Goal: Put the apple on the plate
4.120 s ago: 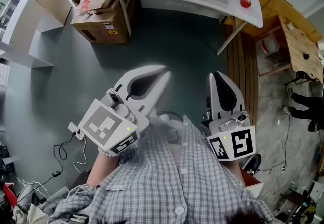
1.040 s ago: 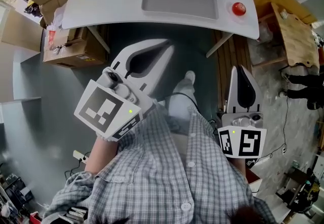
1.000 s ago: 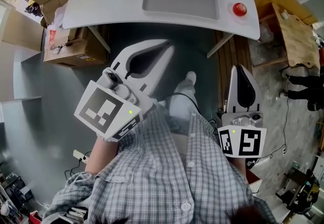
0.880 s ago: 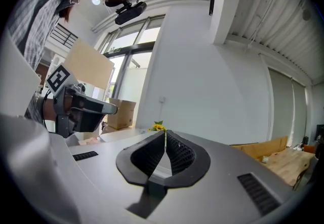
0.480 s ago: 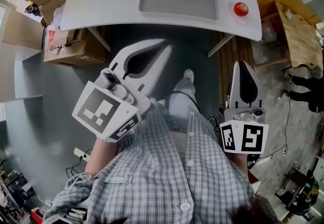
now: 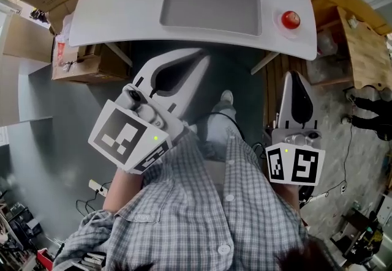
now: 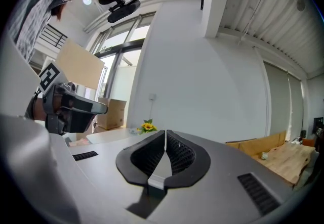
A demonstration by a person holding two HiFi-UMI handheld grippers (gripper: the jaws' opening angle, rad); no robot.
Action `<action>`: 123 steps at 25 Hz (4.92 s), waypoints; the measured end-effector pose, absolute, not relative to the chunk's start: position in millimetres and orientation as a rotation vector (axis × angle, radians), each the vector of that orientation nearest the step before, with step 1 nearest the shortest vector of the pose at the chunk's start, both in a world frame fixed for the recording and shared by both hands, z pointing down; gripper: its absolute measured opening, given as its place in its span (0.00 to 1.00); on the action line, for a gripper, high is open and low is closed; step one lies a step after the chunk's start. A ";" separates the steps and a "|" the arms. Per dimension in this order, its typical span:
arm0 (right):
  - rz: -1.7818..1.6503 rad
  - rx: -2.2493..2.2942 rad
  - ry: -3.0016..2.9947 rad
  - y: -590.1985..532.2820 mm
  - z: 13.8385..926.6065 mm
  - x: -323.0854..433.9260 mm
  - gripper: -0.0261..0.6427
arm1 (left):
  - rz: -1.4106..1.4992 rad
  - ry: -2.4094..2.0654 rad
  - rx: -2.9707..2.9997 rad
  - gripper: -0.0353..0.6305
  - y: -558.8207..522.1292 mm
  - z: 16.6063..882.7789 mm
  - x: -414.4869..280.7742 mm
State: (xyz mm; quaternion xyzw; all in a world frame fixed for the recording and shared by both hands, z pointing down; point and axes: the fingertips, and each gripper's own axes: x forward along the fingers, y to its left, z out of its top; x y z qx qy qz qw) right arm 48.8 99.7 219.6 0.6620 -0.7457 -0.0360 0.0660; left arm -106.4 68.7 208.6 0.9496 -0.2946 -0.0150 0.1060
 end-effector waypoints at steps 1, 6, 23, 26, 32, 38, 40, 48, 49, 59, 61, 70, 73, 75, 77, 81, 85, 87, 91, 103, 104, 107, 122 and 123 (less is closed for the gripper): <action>-0.116 1.990 -2.245 95.9 220.4 52.6 0.08 | -0.039 -0.867 2.794 0.07 63.5 210.2 -101.5; -0.099 1.980 -2.232 71.1 227.1 81.6 0.08 | -0.034 -0.875 2.769 0.07 36.0 217.0 -74.8; -0.128 1.946 -2.247 -17.3 212.6 201.8 0.08 | -0.001 -0.943 2.743 0.07 -40.0 203.0 32.6; -0.109 1.921 -2.262 -28.8 215.1 217.2 0.08 | 0.002 -0.968 2.731 0.07 -46.9 201.7 46.6; -0.088 1.870 -2.280 -48.7 221.5 227.5 0.08 | 0.011 -1.000 2.703 0.07 -58.3 206.0 57.6; -0.058 1.871 -2.259 -60.6 229.2 224.8 0.08 | 0.021 -0.986 2.703 0.07 -73.5 209.9 55.8; -0.049 1.875 -2.246 -66.1 231.0 223.0 0.08 | 0.025 -0.968 2.706 0.07 -80.3 210.8 54.6; -0.027 1.904 -2.188 -79.1 234.1 215.3 0.08 | 0.027 -0.889 2.719 0.07 -103.7 211.2 52.8; -0.014 1.910 -2.165 -79.7 236.1 216.0 0.08 | 0.028 -0.877 2.722 0.07 -104.5 211.3 53.4; 0.267 2.105 -2.085 -76.2 259.7 227.1 0.08 | 0.037 -0.801 2.699 0.07 -103.2 230.6 49.3; 0.292 2.147 -2.074 -72.5 261.6 229.0 0.08 | 0.051 -0.782 2.701 0.07 -100.2 235.6 49.0; 0.397 2.210 -1.980 -63.1 277.4 250.1 0.08 | 0.118 -0.663 2.706 0.07 -97.8 247.7 70.2; 0.404 2.199 -1.969 -66.9 281.8 259.8 0.08 | 0.135 -0.662 2.690 0.07 -104.3 252.9 80.3; 0.412 2.186 -1.967 -71.2 286.1 268.1 0.08 | 0.143 -0.671 2.667 0.07 -111.0 257.9 88.5; 0.427 2.161 -1.969 -76.5 291.9 276.8 0.08 | 0.160 -0.676 2.644 0.07 -116.5 264.1 98.1; 0.454 2.090 -1.975 -91.0 305.6 296.7 0.08 | 0.220 -0.667 2.621 0.07 -124.6 278.1 122.2; 0.486 2.010 -1.992 -106.8 319.8 311.6 0.08 | 0.276 -0.687 2.580 0.07 -136.1 293.7 143.4; 0.507 1.965 -2.001 -113.4 327.3 316.7 0.08 | 0.310 -0.704 2.548 0.07 -141.8 304.6 151.8; 0.532 1.870 -2.019 -128.3 343.2 325.8 0.08 | 0.356 -0.730 2.469 0.07 -153.3 328.4 167.5; 0.641 1.604 -1.987 -155.0 422.4 352.9 0.08 | 0.511 -0.848 2.231 0.07 -171.5 408.9 195.9; 0.644 1.577 -1.979 -156.0 429.7 354.0 0.08 | 0.524 -0.846 2.218 0.07 -171.2 414.2 198.7; 0.674 1.500 -1.969 -157.3 448.7 355.0 0.08 | 0.575 -0.828 2.182 0.07 -169.4 430.9 206.8; 0.984 1.358 -2.006 -164.4 493.2 355.4 0.15 | 0.787 -0.881 1.959 0.07 -160.4 491.0 209.2; 0.999 1.357 -2.007 -164.7 495.1 355.7 0.16 | 0.802 -0.878 1.948 0.08 -159.6 494.2 210.3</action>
